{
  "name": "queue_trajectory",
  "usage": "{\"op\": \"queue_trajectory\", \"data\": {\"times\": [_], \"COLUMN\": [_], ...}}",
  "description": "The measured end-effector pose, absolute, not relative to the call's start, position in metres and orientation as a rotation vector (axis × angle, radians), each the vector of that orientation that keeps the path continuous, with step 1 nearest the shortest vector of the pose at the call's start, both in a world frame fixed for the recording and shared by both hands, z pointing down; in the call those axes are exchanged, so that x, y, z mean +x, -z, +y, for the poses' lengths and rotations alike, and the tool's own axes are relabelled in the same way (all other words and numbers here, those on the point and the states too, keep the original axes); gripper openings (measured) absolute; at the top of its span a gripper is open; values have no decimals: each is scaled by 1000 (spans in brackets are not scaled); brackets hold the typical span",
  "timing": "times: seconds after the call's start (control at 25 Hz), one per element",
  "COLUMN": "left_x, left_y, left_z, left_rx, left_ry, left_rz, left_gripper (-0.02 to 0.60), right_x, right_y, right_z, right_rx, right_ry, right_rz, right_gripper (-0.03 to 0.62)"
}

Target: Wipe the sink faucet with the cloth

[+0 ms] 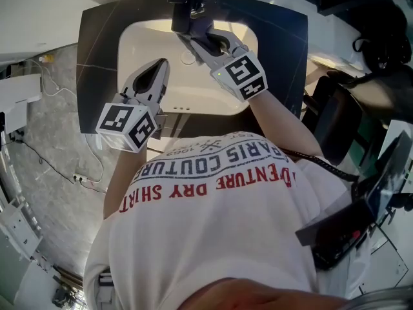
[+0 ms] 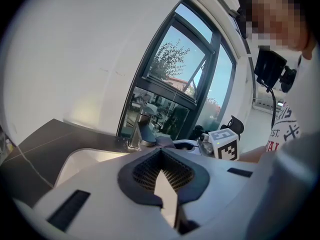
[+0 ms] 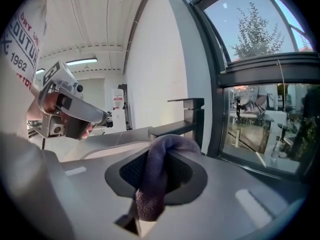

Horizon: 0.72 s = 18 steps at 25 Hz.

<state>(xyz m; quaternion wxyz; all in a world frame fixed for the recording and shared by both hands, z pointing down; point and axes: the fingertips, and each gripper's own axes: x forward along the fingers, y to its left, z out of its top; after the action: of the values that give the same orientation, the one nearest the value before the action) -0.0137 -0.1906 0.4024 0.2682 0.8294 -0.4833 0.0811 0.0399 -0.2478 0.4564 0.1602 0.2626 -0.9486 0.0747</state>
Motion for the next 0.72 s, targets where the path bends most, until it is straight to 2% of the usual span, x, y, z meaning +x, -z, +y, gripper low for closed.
{"op": "queue_trajectory", "data": {"times": [0.4, 0.72], "left_x": [10, 15], "left_y": [-354, -314], "left_z": [-141, -67], "left_rx": [2268, 2274], "left_ry": [-146, -87], "left_rz": [-1396, -1530], "left_gripper": [2, 2], "right_x": [89, 97], "right_y": [-364, -328], "right_z": [-159, -84], "right_rx": [669, 530], "right_ry": [-283, -131], "right_rz": [-2801, -2832], "right_gripper": [69, 69]}}
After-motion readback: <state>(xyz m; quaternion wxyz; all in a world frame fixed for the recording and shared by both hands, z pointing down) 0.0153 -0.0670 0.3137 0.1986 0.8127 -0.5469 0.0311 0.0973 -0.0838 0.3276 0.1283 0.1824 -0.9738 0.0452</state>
